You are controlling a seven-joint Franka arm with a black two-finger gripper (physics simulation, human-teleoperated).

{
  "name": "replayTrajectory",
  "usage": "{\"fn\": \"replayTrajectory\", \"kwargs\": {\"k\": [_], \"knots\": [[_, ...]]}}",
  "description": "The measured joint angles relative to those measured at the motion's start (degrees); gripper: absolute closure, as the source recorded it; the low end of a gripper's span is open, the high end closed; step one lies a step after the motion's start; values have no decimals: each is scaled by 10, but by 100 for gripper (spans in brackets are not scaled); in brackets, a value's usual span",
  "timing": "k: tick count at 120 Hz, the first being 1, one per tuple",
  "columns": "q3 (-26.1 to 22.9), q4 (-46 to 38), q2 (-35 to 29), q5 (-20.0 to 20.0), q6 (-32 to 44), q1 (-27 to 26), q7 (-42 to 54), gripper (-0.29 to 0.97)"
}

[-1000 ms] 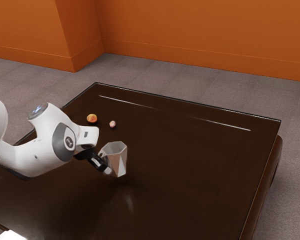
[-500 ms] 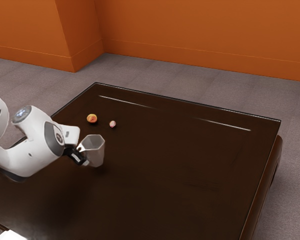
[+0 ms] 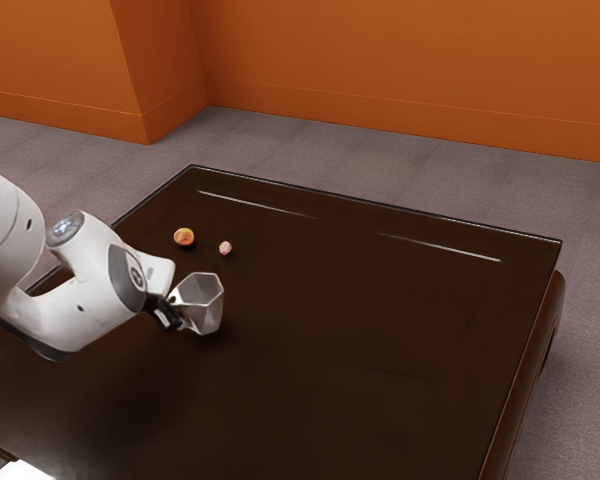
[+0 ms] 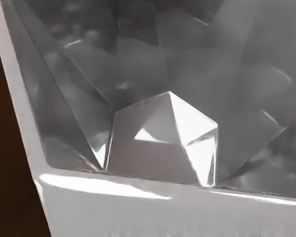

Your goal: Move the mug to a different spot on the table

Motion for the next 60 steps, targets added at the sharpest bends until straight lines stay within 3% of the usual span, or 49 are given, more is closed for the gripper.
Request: {"fn": "replayTrajectory", "kwargs": {"k": [13,25,60], "knots": [[0,0,3,-4,-5,2,8,38],[0,1,6,-6,-8,2,15,24],[3,6,3,-7,-12,2,29,6]]}}
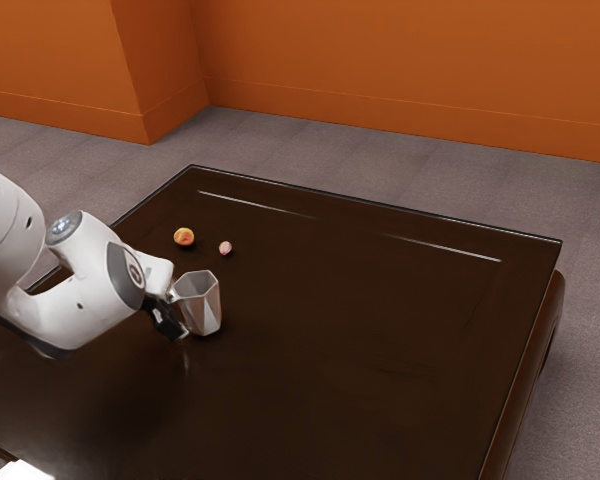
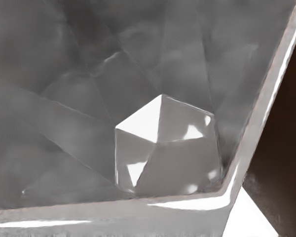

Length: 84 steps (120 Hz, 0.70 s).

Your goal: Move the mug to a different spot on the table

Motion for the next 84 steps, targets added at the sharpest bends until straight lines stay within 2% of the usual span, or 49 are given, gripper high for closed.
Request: {"fn": "replayTrajectory", "kwargs": {"k": [24,57,74,78,84], "knots": [[21,-1,-22,1,-11,3,6,2],[54,-43,-119,0,-39,-1,21,1],[73,-26,-138,4,-67,9,27,0],[71,-11,-138,28,-77,18,22,0],[70,20,-137,105,-102,27,0,0]]}}
